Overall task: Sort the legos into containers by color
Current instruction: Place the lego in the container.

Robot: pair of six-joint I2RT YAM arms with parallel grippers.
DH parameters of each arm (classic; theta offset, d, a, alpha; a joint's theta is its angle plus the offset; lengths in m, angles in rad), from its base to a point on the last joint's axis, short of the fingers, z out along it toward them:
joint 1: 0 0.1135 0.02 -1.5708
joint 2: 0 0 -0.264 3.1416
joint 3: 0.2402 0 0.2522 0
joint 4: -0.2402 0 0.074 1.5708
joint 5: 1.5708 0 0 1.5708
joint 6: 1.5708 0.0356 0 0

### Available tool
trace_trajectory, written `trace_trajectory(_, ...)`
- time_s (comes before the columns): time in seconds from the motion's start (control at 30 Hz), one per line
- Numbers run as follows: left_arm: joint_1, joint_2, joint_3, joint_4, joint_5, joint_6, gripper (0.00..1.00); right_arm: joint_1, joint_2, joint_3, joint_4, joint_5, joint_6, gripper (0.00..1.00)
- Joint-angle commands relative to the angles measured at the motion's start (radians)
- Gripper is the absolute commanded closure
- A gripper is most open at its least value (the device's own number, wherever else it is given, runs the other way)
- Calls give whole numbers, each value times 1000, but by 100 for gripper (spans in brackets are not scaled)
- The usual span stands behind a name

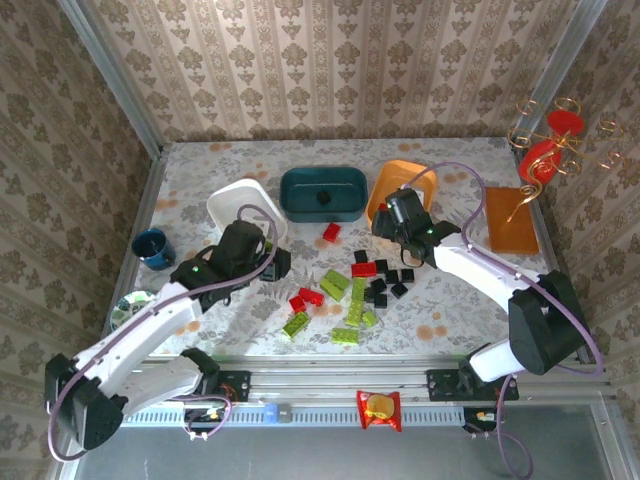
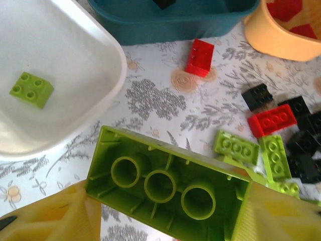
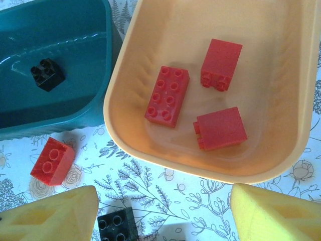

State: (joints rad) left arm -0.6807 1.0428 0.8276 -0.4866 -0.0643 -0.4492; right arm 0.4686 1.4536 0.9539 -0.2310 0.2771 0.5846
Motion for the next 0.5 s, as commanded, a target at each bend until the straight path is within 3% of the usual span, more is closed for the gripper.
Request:
trace_trajectory(0.0, 15, 104, 64, 139, 32, 32, 46, 7, -44, -28, 20, 0, 27, 29)
trace_trajectory(0.2, 22, 296, 203, 234, 60, 46, 48, 11, -107, -68, 6, -8, 20, 29)
trace_trajectory(0.47, 23, 342, 259, 243, 78, 46, 48, 34, -212, -149, 1, -46, 6, 29)
